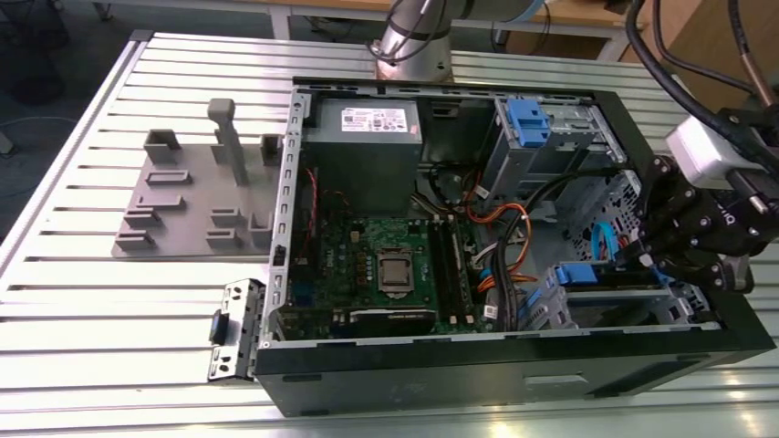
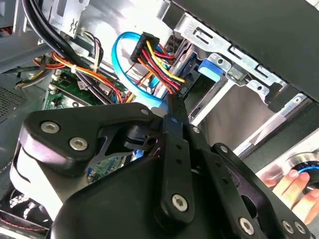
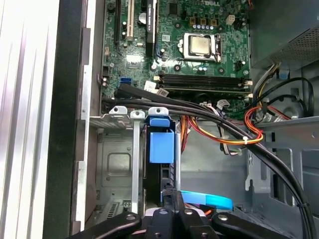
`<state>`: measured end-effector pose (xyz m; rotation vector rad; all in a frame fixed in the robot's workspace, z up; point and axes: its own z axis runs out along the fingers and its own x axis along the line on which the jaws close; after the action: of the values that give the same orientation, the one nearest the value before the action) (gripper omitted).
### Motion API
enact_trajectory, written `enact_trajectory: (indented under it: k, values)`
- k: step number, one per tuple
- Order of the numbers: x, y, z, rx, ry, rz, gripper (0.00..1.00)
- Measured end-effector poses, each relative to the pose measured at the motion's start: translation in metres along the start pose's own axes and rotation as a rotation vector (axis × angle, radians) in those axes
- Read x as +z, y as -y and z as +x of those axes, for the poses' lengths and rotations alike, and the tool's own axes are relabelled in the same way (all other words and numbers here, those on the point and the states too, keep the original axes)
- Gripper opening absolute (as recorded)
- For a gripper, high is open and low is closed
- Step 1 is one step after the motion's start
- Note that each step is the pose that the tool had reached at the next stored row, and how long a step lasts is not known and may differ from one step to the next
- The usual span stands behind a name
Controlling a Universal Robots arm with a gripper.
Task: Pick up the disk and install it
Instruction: 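Insert the second disk wire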
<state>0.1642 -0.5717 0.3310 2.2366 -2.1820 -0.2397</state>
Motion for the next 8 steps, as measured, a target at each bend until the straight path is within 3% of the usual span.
enact_trajectory:
  k: [1,4,8]
  values:
    - [-0.0022,-0.0001,-0.0002,0.0,0.002,0.0001,0.1]
    - [-0.0148,-0.0007,-0.0014,0.0,-0.0013,0.0,0.1]
    - [-0.0226,0.0008,-0.0021,0.0,-0.0008,-0.0002,0.1]
